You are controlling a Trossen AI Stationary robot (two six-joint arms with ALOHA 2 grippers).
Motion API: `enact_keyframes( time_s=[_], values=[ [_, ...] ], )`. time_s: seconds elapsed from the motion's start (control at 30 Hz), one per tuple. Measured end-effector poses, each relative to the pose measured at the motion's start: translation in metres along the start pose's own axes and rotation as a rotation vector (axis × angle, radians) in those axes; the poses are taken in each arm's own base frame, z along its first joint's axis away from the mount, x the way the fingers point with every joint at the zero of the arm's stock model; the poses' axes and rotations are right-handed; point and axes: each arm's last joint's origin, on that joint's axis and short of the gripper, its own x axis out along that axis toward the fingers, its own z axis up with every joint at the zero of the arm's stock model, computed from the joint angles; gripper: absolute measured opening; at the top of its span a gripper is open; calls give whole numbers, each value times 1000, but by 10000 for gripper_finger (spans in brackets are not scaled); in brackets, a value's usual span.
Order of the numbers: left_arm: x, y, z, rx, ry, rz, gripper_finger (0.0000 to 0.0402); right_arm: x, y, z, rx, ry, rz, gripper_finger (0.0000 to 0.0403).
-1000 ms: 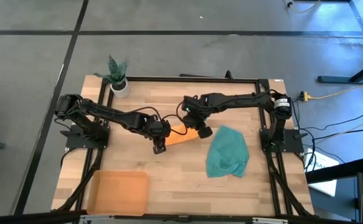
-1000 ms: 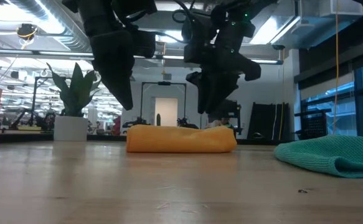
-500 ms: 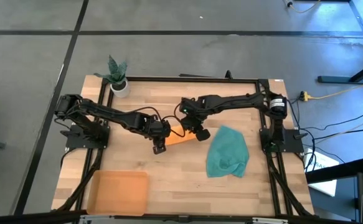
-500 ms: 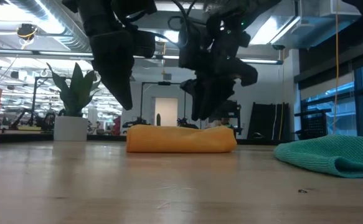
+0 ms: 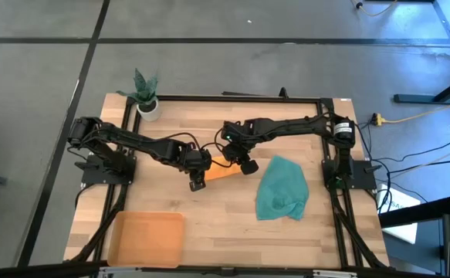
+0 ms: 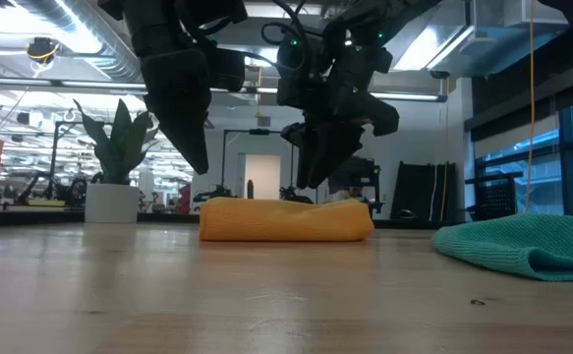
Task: Roll microfiber towels into tight, uniform cylinder then place into a basket
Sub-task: Put the rolled orange microfiber towel into the bin
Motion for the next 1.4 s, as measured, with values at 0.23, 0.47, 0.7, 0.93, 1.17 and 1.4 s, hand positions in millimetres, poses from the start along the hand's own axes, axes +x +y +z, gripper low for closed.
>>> enact_keyframes(
  time_s=[0.23, 0.47, 0.7, 0.93, 1.17, 1.4],
  values=[
    [0, 0, 0, 0, 0, 0, 110, 1, 4, 3, -13, -2, 4, 162],
    [0, 0, 0, 0, 0, 0, 110, 1, 4, 7, -45, -29, -13, 210],
    [0, 0, 0, 0, 0, 0, 110, 7, 1, 8, -55, -48, -24, 217],
    [0, 0, 0, 0, 0, -10, 110, 21, -3, 5, -48, -15, -51, 215],
    [0, -1, 0, 0, 2, -15, 110, 23, -4, 5, -25, -16, -64, 215],
    [0, -1, 0, 0, 2, -15, 110, 33, -6, 0, -12, -18, -40, 214]
  ],
)
